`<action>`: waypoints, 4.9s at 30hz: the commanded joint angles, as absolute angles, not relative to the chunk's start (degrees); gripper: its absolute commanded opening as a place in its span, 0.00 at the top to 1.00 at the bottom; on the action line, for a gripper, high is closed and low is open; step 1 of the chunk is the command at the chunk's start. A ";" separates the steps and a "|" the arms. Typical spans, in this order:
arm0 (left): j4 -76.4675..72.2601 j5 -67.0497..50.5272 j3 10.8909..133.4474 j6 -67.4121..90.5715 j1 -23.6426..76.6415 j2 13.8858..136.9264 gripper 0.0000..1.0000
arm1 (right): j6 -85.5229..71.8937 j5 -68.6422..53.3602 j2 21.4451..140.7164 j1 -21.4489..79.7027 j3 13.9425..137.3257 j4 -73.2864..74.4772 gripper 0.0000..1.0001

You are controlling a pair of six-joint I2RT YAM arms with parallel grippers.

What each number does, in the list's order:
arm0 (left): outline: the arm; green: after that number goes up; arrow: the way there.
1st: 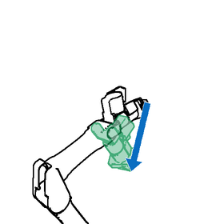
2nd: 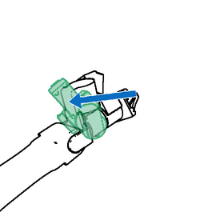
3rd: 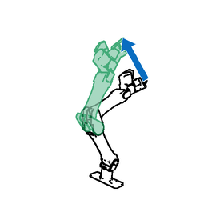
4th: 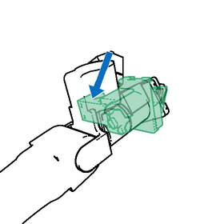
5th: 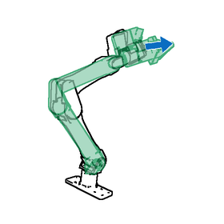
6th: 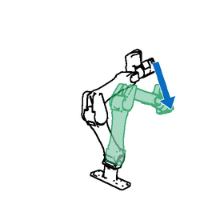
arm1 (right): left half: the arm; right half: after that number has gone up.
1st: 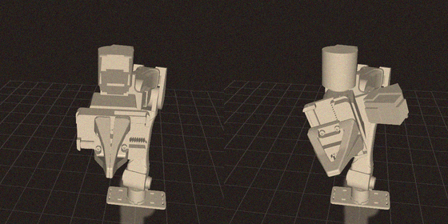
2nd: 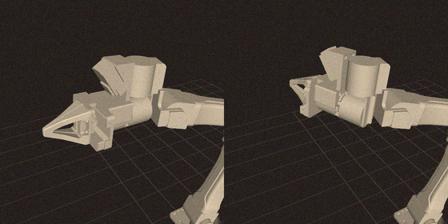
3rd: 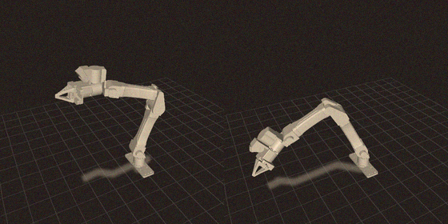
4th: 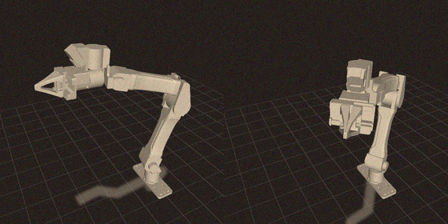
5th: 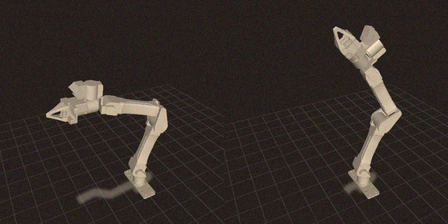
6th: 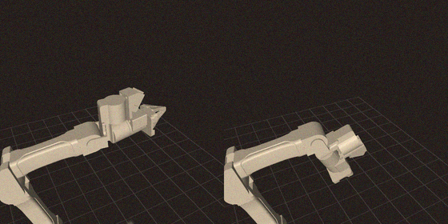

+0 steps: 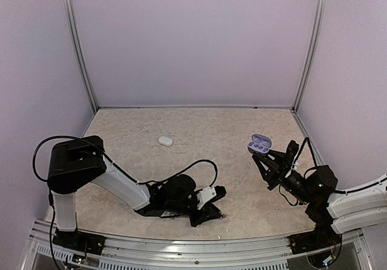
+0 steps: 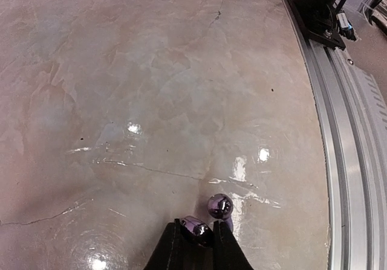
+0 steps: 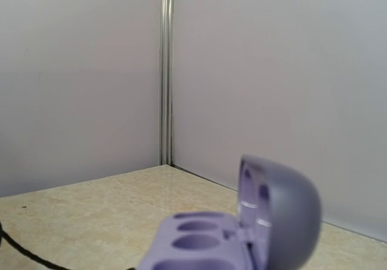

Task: Insert the wireless bluetooth earbuds into the charging case
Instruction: Pick up the left earbud from the center of the board, then insert the left earbud into the left side groove of the charging case.

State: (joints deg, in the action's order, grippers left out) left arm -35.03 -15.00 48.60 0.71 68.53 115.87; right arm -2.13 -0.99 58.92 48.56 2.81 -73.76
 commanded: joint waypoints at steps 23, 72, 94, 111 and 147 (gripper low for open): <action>7.35 -7.39 69.02 7.77 64.02 90.28 0.89 | 9.93 -13.04 75.11 49.42 6.29 -86.63 1.00; 13.27 -2.99 81.24 10.59 65.98 94.94 0.86 | 8.45 -8.31 86.14 54.30 9.93 -94.90 1.00; 15.32 -1.93 81.73 11.68 65.89 97.10 0.83 | 7.30 -8.38 85.31 54.38 10.12 -97.25 1.00; 17.05 -0.44 82.92 13.97 65.08 97.67 0.81 | 6.50 -8.91 85.71 54.40 9.14 -100.30 1.00; 8.62 -3.82 76.66 10.60 64.88 89.76 0.61 | 5.18 -9.32 86.65 54.38 8.90 -102.30 1.00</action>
